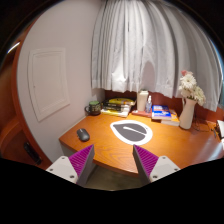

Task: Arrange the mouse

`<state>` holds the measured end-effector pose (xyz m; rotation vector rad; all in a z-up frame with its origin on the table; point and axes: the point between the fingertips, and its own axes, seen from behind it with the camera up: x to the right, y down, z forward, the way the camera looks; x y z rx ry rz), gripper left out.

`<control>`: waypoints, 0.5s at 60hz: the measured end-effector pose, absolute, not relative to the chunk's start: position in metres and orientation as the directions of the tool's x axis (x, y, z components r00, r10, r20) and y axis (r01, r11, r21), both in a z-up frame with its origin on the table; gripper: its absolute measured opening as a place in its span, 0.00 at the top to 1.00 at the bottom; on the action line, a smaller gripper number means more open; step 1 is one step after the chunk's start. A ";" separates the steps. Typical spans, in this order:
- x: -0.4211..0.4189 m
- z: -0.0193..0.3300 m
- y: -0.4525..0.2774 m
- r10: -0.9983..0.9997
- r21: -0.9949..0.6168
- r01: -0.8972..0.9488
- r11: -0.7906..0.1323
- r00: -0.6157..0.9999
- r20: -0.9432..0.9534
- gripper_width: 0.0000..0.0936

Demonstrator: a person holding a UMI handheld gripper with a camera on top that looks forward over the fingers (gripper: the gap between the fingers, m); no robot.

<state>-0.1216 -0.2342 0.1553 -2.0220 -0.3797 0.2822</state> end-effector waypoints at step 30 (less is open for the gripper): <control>-0.326 0.000 -0.174 0.375 -0.745 0.224 -0.628 0.926 -0.037 0.17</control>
